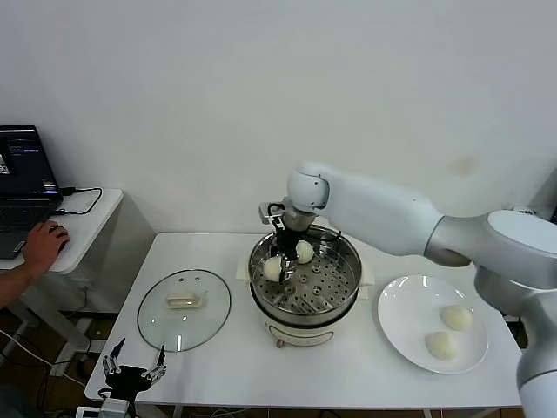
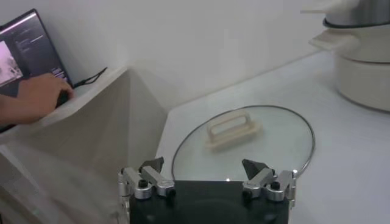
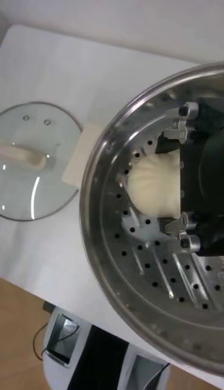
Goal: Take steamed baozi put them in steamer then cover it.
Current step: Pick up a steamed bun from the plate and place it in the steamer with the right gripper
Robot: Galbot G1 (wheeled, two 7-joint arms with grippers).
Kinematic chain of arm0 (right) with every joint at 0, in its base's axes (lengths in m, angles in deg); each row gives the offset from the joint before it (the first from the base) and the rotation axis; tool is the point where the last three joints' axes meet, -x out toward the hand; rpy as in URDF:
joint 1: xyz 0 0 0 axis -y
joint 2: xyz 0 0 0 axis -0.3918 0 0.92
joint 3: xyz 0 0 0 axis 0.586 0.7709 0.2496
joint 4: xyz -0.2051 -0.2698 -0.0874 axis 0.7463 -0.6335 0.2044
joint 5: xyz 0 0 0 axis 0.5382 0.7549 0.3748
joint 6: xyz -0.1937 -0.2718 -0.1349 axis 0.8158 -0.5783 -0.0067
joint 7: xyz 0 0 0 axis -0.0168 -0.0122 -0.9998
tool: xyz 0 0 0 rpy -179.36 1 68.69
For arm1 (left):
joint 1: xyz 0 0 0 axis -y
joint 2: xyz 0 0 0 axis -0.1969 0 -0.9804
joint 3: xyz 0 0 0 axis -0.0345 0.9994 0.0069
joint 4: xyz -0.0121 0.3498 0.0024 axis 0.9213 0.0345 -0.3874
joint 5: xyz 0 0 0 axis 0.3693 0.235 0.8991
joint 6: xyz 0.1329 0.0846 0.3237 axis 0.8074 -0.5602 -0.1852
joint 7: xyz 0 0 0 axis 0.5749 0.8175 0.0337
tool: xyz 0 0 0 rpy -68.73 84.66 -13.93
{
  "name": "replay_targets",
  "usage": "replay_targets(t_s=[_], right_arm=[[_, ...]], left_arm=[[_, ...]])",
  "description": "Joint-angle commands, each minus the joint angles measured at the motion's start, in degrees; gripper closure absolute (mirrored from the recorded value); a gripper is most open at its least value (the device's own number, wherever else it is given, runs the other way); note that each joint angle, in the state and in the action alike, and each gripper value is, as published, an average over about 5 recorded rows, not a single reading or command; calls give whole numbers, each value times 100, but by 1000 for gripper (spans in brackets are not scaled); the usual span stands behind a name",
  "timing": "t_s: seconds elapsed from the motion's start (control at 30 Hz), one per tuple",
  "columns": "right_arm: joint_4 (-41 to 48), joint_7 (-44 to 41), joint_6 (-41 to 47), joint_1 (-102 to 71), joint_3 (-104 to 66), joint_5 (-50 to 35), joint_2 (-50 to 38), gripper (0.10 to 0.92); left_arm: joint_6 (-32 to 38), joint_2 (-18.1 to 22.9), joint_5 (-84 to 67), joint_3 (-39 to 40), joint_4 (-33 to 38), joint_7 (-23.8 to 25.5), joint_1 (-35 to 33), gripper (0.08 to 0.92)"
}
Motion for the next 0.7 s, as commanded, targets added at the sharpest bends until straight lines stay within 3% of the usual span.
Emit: replay_targets(t_s=[0.03, 0.23, 0.47, 0.7], right_arm=[[235, 63, 15, -138, 36, 94, 244, 381], [236, 163, 67, -156, 1, 49, 236, 360], [54, 229, 249, -100, -129, -46, 102, 214], [-803, -88, 237, 279, -525, -2, -799, 203]], left_arm=[[7, 0, -4, 4, -34, -4, 3, 177], [14, -4, -6, 14, -57, -9, -4, 177], [12, 2, 2, 16, -43, -5, -25, 177], [6, 19, 30, 13, 37, 14, -79, 177]])
